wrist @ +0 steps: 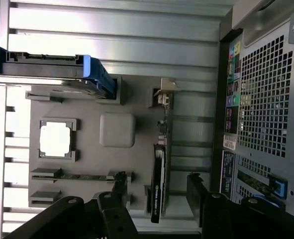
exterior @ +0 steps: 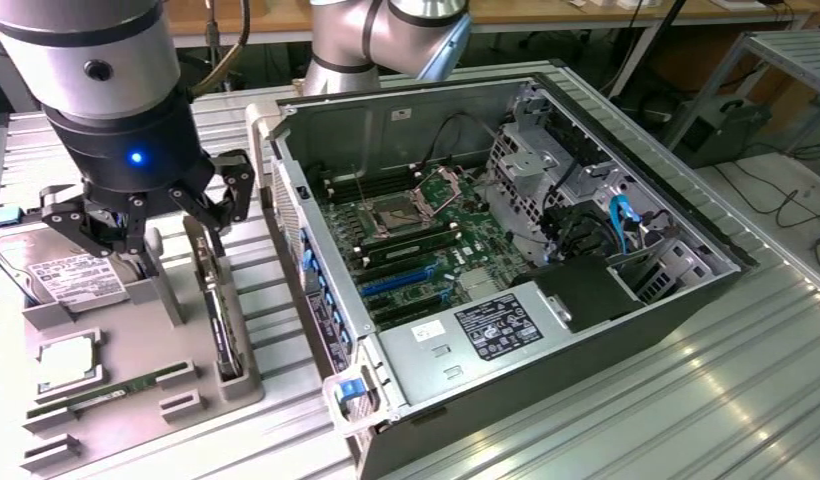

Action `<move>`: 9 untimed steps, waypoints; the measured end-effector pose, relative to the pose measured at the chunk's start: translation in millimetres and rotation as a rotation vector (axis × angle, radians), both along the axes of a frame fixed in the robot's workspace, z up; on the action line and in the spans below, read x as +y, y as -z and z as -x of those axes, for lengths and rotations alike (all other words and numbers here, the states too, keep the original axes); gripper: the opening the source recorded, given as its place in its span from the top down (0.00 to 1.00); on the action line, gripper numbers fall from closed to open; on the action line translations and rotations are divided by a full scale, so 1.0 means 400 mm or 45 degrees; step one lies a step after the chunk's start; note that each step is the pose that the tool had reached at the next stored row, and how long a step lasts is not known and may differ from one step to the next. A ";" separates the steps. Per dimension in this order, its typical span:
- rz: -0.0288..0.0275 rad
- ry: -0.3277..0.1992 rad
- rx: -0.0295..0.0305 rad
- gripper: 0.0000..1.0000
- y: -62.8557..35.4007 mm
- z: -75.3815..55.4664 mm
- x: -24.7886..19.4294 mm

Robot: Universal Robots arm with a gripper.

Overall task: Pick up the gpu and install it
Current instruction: 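Pick up the gpu and move the gpu toward the slot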

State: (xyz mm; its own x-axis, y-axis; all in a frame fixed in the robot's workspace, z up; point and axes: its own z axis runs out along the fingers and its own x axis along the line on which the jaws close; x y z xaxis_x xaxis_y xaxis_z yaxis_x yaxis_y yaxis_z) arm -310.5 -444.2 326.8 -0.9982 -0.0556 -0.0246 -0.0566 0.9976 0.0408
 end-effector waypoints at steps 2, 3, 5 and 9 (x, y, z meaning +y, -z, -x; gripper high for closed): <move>0.0000 0.000 0.0000 0.40 0.009 0.000 -0.005; 0.0001 0.000 0.0001 0.40 0.014 0.000 -0.006; -0.0001 0.000 0.0000 0.40 0.023 0.000 -0.007; 0.0001 0.000 0.0036 0.40 0.040 -0.003 -0.007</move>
